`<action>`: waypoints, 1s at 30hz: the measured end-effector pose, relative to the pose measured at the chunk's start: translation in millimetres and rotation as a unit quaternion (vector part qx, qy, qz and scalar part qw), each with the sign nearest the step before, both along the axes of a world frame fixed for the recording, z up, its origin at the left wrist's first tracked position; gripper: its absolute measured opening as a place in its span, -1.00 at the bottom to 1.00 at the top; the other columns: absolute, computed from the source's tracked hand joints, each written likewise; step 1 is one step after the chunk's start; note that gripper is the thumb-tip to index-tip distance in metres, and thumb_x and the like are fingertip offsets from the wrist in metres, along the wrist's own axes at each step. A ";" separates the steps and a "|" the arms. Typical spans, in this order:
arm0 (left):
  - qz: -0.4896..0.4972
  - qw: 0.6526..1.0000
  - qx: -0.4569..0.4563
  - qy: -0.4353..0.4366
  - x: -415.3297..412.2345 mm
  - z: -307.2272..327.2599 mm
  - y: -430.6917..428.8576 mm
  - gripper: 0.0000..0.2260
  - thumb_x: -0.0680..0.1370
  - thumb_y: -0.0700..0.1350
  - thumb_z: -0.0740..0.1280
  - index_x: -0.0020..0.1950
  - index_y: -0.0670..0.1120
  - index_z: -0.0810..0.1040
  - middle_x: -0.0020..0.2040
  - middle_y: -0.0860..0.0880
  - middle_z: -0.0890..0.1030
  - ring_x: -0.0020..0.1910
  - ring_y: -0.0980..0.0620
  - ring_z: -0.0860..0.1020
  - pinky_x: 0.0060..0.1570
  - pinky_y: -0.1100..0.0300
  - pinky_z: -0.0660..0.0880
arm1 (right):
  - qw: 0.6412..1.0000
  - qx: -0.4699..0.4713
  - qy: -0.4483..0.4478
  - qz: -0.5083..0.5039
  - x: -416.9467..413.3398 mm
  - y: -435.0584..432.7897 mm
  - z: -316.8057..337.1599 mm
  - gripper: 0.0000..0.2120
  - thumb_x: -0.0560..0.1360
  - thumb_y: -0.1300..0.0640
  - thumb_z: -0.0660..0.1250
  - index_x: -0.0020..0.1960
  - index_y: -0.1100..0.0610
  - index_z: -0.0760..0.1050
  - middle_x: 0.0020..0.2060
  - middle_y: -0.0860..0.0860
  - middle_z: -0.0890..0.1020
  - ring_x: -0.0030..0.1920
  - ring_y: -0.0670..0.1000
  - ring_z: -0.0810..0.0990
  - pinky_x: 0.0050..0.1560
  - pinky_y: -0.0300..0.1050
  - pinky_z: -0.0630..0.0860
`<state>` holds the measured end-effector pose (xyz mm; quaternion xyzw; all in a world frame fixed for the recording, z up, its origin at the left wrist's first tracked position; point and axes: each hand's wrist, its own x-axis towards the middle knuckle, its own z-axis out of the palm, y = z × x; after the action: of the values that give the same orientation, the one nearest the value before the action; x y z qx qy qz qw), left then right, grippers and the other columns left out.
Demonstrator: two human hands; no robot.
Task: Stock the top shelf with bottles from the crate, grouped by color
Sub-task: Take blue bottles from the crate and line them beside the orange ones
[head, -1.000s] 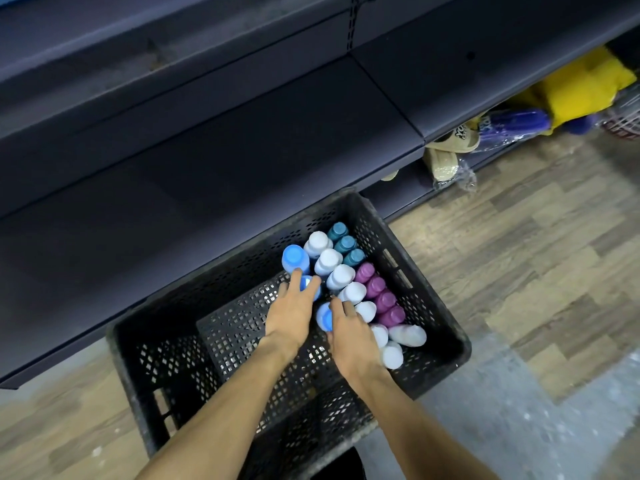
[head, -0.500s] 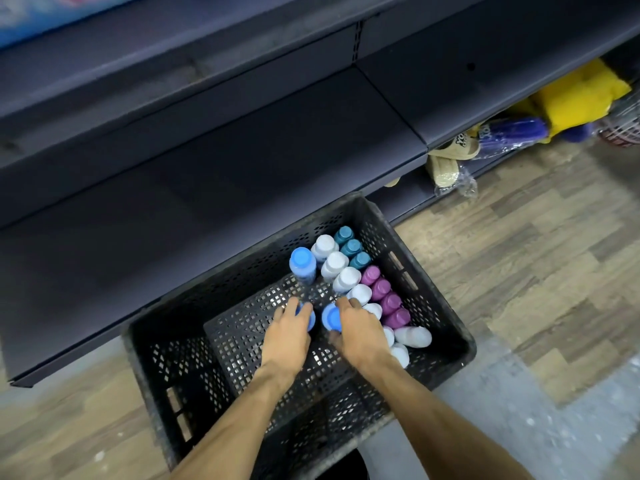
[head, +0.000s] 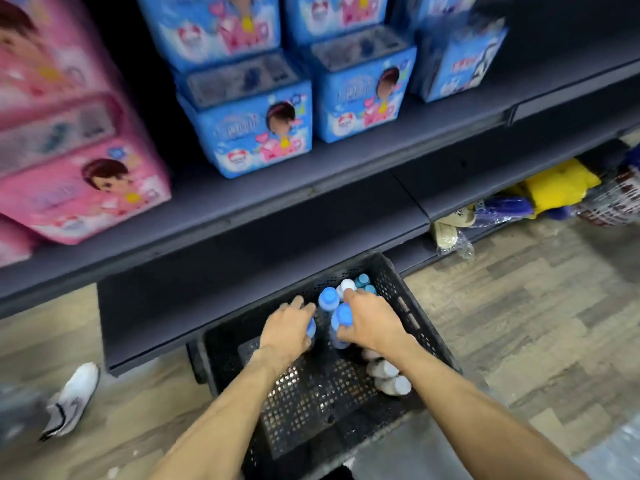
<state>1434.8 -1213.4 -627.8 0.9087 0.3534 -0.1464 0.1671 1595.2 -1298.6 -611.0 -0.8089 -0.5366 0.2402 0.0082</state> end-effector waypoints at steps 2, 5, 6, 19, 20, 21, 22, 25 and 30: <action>0.002 1.000 0.017 -0.011 -4.8 27.7 10.3 -0.67 0.45 -0.08 0.37 0.19 -0.03 0.42 0.13 -0.01 0.42 0.10 -0.08 0.50 0.02 0.08 0.43 | 1.000 0.023 -0.003 0.000 -1.2 7.2 29.1 -0.58 0.36 -0.05 0.37 0.12 0.14 0.42 0.00 0.10 0.56 -0.01 0.23 0.59 -0.08 -0.01 0.50; -0.001 0.999 0.036 -0.026 -7.2 72.5 23.4 -0.69 0.43 -0.10 0.37 0.15 -0.03 0.43 0.09 -0.01 0.42 0.06 -0.10 0.52 -0.05 0.08 0.43 | 0.999 0.043 -0.010 0.009 -2.2 17.4 73.8 -0.66 0.31 -0.03 0.37 -0.08 0.11 0.32 -0.11 0.07 0.55 -0.09 0.23 0.58 -0.21 -0.07 0.39; -0.008 0.999 0.039 -0.030 -8.3 88.5 26.7 -0.68 0.43 -0.11 0.37 0.15 -0.04 0.44 0.09 -0.02 0.43 0.05 -0.10 0.52 -0.06 0.07 0.43 | 0.999 0.048 -0.016 0.015 -3.0 19.3 89.4 -0.66 0.31 -0.02 0.37 -0.10 0.10 0.29 -0.14 0.08 0.54 -0.11 0.23 0.57 -0.23 -0.07 0.36; -0.144 0.987 0.057 -0.050 -30.2 292.1 52.4 -0.68 0.35 -0.02 0.49 0.05 0.01 0.51 -0.04 0.02 0.45 -0.09 0.01 0.41 -0.19 0.15 0.30 | 0.980 0.089 -0.132 0.119 -18.3 34.4 298.0 -0.58 0.24 -0.15 0.43 -0.14 0.13 0.41 -0.31 0.01 0.42 -0.26 0.13 0.46 -0.32 -0.09 0.38; -0.151 0.985 0.062 -0.054 -33.4 309.3 53.1 -0.66 0.35 -0.01 0.50 0.07 0.00 0.52 -0.01 0.00 0.47 -0.07 0.00 0.42 -0.17 0.14 0.32 | 0.977 0.100 -0.136 0.127 -21.8 35.0 315.5 -0.58 0.23 -0.15 0.43 -0.16 0.13 0.41 -0.31 0.02 0.44 -0.26 0.12 0.47 -0.34 -0.08 0.37; -0.154 0.984 0.066 -0.056 -37.0 325.1 52.5 -0.64 0.35 -0.01 0.52 0.09 -0.01 0.52 0.01 -0.02 0.50 -0.04 -0.02 0.45 -0.15 0.13 0.35 | 0.975 0.110 -0.139 0.133 -25.5 35.0 331.0 -0.59 0.23 -0.16 0.43 -0.17 0.13 0.40 -0.30 0.04 0.46 -0.26 0.12 0.48 -0.34 -0.08 0.37; -0.153 0.984 0.075 -0.056 -40.9 342.4 52.6 -0.62 0.35 -0.01 0.53 0.11 -0.01 0.53 0.02 -0.03 0.51 -0.02 -0.03 0.47 -0.14 0.11 0.38 | 0.972 0.120 -0.145 0.140 -28.6 35.6 348.2 -0.59 0.24 -0.16 0.42 -0.18 0.13 0.40 -0.30 0.05 0.48 -0.26 0.12 0.48 -0.34 -0.07 0.38; -0.154 0.981 0.103 -0.065 -51.7 394.5 51.3 -0.64 0.35 -0.02 0.52 0.10 0.01 0.54 -0.03 0.02 0.50 -0.03 -0.03 0.49 -0.14 0.07 0.45 | 0.966 0.142 -0.155 0.153 -38.8 37.8 403.5 -0.58 0.24 -0.17 0.42 -0.16 0.14 0.42 -0.28 0.05 0.47 -0.22 0.13 0.49 -0.30 -0.04 0.44; -0.146 0.975 0.150 -0.072 -69.9 476.6 46.1 -0.64 0.34 -0.04 0.50 0.12 0.06 0.57 -0.04 0.03 0.54 -0.06 -0.01 0.51 -0.14 0.12 0.45 | 0.952 0.201 -0.168 0.158 -55.3 38.0 491.7 -0.48 0.19 -0.26 0.43 -0.11 0.15 0.54 -0.24 0.08 0.57 -0.17 0.11 0.53 -0.17 0.03 0.59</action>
<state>1364.9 -1167.3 -151.2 0.9734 0.2216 -0.0491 0.0307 1539.9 -1260.6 -119.3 -0.7239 -0.6885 -0.0139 0.0421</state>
